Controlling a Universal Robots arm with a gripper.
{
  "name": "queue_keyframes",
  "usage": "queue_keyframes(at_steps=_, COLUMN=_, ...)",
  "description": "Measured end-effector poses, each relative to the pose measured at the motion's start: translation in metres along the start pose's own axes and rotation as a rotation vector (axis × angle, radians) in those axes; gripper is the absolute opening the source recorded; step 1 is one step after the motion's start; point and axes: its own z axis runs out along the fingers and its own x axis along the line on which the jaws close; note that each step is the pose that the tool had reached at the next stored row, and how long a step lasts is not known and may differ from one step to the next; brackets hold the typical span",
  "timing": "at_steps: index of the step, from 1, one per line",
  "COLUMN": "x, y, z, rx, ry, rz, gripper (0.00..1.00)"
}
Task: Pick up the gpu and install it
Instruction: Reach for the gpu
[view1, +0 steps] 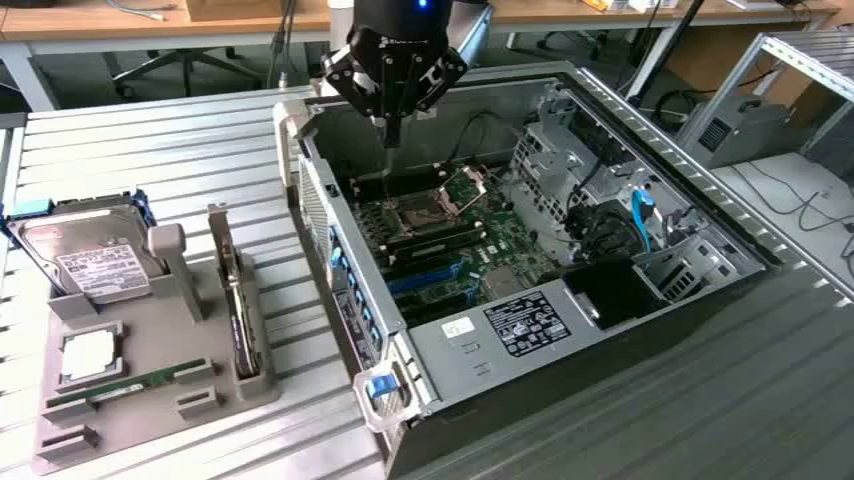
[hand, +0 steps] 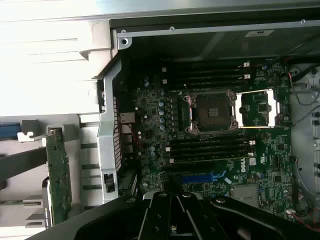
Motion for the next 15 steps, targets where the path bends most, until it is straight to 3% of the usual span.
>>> queue_keyframes(at_steps=15, x=0.0022, y=-0.0002, z=0.0, rx=-0.0001, ry=-0.0001, rz=0.0, gripper=0.11)
